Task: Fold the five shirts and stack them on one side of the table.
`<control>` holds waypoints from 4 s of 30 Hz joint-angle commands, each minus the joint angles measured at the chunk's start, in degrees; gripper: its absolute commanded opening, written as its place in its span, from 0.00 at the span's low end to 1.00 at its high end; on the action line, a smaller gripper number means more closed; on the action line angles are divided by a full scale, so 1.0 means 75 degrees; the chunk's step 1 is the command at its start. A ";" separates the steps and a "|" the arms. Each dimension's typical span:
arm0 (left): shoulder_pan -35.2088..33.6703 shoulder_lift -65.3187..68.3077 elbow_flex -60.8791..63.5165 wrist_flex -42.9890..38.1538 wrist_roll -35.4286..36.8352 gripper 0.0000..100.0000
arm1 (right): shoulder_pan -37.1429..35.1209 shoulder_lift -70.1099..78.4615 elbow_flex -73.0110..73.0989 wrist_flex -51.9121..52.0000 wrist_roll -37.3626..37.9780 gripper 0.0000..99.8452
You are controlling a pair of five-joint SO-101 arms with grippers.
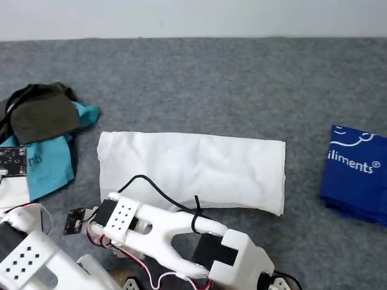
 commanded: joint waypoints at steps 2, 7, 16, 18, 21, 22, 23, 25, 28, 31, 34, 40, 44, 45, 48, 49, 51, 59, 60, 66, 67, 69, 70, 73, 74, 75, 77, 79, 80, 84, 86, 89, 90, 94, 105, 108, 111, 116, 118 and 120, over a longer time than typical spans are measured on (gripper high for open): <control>-0.0023 -0.0129 -0.0111 -0.0176 -0.0035 0.02 | 0.0029 0.0240 -0.0047 -0.0311 0.0105 0.06; -0.0023 -0.0129 -0.0111 -0.0188 -0.0035 0.02 | 0.0158 0.0229 -0.0070 -0.0311 0.0129 0.01; -0.0023 -0.0129 -0.0123 -0.0211 -0.0035 0.02 | 0.1225 0.0217 -0.1536 0.0440 0.0152 0.01; -0.0023 -0.0129 -0.0123 -0.0211 -0.0035 0.02 | 0.1401 0.0217 -0.1922 0.0686 0.0152 0.01; -0.0023 -0.0129 -0.0123 -0.0211 -0.0035 0.02 | 0.1588 0.0217 -0.2462 0.1014 0.0152 0.01; -0.0023 -0.0129 -0.0123 -0.0211 -0.0047 0.02 | 0.1659 0.0217 -0.2637 0.1131 0.0152 0.01; -0.0023 -0.0129 -0.0123 -0.0211 -0.0047 0.02 | 0.1729 0.0217 -0.2825 0.1248 0.0152 0.01; -0.0023 -0.0129 -0.0123 -0.0211 -0.0047 0.02 | 0.1881 0.0217 -0.3153 0.1471 0.0152 0.01; -0.0023 -0.0129 -0.0123 -0.0211 -0.0047 0.02 | 0.2045 0.0217 -0.3622 0.1752 0.0152 0.01; -0.0023 -0.0129 -0.0123 -0.0211 -0.0047 0.02 | 0.2245 0.0217 -0.3950 0.1811 0.0164 0.01; -0.0012 -0.0129 -0.0123 -0.0211 -0.0047 0.02 | 0.2467 0.0264 -0.4103 0.1752 0.0270 0.01; -0.0012 -0.0129 -0.0088 -0.0211 -0.0047 0.02 | 0.2960 0.0416 -0.4103 0.1424 0.0481 0.02; -0.0012 -0.0129 -0.0076 -0.0211 -0.0047 0.02 | 0.3429 0.0908 -0.4103 0.0967 0.0481 0.15; -0.0012 -0.0129 -0.0076 -0.0211 -0.0047 0.02 | 0.3558 0.1037 -0.4103 0.0838 0.0457 0.19; -0.0012 -0.0129 -0.0076 -0.0211 -0.0047 0.02 | 0.3804 0.1237 -0.4114 0.0510 0.0445 0.25; -0.0012 -0.0129 -0.0076 -0.0211 -0.0047 0.02 | 0.3851 0.1248 -0.4185 0.0475 0.0445 0.25; -0.0012 -0.0129 -0.0076 -0.0211 -0.0047 0.02 | 0.3886 0.1248 -0.4489 0.0510 0.0469 0.23; -0.0012 -0.0129 -0.0076 -0.0211 -0.0047 0.02 | 0.3581 0.1284 -0.6412 0.2292 0.0469 0.10; -0.0012 -0.0129 -0.0064 -0.0211 -0.0047 0.02 | 0.3522 0.1284 -0.6588 0.2503 0.0469 0.08; -0.0012 -0.0129 -0.0064 -0.0211 -0.0047 0.02 | 0.2796 0.1225 -0.7150 0.3440 0.0457 0.01; -0.0012 -0.0129 -0.0064 -0.0211 -0.0047 0.02 | 0.2667 0.1213 -0.7092 0.3440 0.0434 0.01; -0.0012 -0.0129 -0.0064 -0.0211 -0.0047 0.02 | 0.2432 0.1248 -0.6998 0.3417 0.0434 0.01; -0.0012 -0.0129 -0.0064 -0.0211 -0.0047 0.02 | 0.2327 0.1307 -0.6998 0.3417 0.0434 0.01; -0.0012 -0.0129 -0.0064 -0.0211 -0.0047 0.02 | 0.2116 0.1659 -0.6939 0.3347 0.0469 0.01; -0.0012 -0.0129 -0.0064 -0.0211 -0.0047 0.02 | 0.2127 0.1823 -0.6951 0.3311 0.0469 0.01; -0.0012 -0.0129 -0.0064 -0.0211 -0.0047 0.02 | 0.2186 0.1999 -0.6951 0.3241 0.0481 0.01; -0.0012 -0.0129 -0.0064 -0.0211 -0.0047 0.02 | 0.2503 0.2338 -0.6951 0.2925 0.0551 0.01; -0.0012 -0.0129 -0.0064 -0.0211 -0.0047 0.02 | 0.2842 0.2608 -0.6963 0.2467 0.0891 0.01; -0.0012 -0.0129 -0.0053 -0.0211 -0.0047 0.02 | 0.3030 0.2690 -0.6963 0.2151 0.1160 0.01; -0.0012 -0.0129 -0.0053 -0.0211 -0.0047 0.02 | 0.3581 0.2714 -0.7338 0.1108 0.1688 0.01; -0.0012 -0.0129 -0.0053 -0.0211 -0.0047 0.02 | 0.3675 0.2690 -0.7830 0.0967 0.1688 0.01; -0.0012 -0.0129 -0.0053 -0.0211 -0.0047 0.02 | 0.3651 0.2749 -0.8428 0.1073 0.1676 0.01; -0.0012 -0.0117 -0.0053 -0.0211 -0.0047 0.02 | 0.3616 0.2784 -0.8428 0.1084 0.1676 0.01; -0.0012 -0.0117 -0.0053 -0.0223 -0.0047 0.02 | 0.3475 0.2889 -0.8486 0.1541 0.1676 0.01; 0.0000 -0.0117 -0.0018 -0.0223 -0.0047 0.02 | 0.3089 0.3335 -0.8545 0.1272 0.1664 0.01; 0.0000 -0.0117 0.0064 -0.0223 -0.0047 0.02 | 0.3159 0.3921 -0.8557 0.0967 0.1676 0.01; -0.0012 -0.0129 0.0111 -0.0211 -0.0047 0.02 | 0.3194 0.3968 -0.8897 0.1694 0.1664 0.01; 0.0000 -0.0129 0.0123 -0.0211 -0.0047 0.02 | 0.3264 0.3862 -1.0057 0.3007 0.1160 0.01; 0.0000 -0.0129 0.0111 -0.0211 -0.0047 0.02 | 0.3264 0.3886 -1.0421 0.3393 0.1020 0.01; 0.0000 -0.0129 0.0111 -0.0211 -0.0047 0.02 | 0.3264 0.3768 -1.0467 0.3464 0.0938 0.01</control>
